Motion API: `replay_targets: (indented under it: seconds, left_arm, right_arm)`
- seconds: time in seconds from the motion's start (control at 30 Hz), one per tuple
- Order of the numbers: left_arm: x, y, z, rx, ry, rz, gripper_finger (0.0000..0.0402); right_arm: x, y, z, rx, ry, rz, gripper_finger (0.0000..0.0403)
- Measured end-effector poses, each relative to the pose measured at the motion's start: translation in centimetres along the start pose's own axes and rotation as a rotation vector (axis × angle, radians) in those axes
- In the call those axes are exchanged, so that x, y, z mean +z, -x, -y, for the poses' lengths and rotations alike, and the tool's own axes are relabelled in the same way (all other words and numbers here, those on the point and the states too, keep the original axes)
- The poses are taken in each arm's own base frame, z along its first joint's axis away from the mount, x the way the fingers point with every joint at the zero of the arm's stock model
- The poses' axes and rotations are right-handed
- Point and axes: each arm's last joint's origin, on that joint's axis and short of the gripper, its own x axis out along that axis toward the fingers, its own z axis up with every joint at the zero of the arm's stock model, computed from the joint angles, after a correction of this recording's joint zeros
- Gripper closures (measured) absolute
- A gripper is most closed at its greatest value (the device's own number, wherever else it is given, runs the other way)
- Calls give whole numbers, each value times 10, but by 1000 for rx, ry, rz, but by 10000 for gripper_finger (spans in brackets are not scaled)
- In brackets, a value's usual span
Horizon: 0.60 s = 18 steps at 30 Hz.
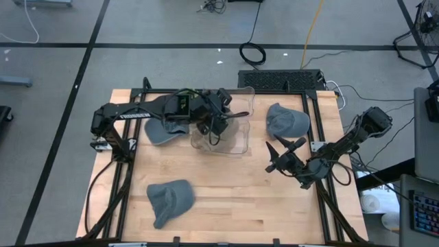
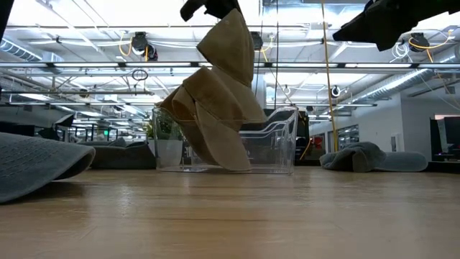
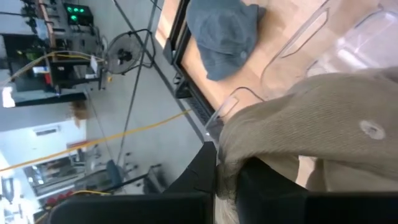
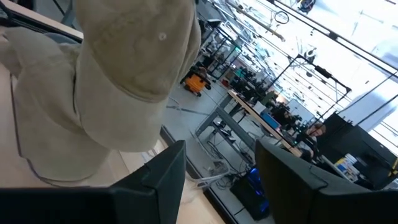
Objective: Pick & Place hat
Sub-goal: Put the brown cap into the bottom transparent bin
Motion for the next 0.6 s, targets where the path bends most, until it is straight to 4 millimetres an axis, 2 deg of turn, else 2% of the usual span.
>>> replay_targets:
  seconds: [0.13, 0.33, 0.6]
  left_arm:
    - [0, 0, -1, 8, 33, -2, 378]
    - [3, 1, -15, 142, 105, 45, 378]
    - [1, -5, 0, -4, 101, 16, 378]
  right_arm:
    - [1, 0, 0, 9, -2, 10, 220]
    - [1, 0, 0, 8, -2, 10, 220]
    - [1, 0, 0, 8, -2, 10, 220]
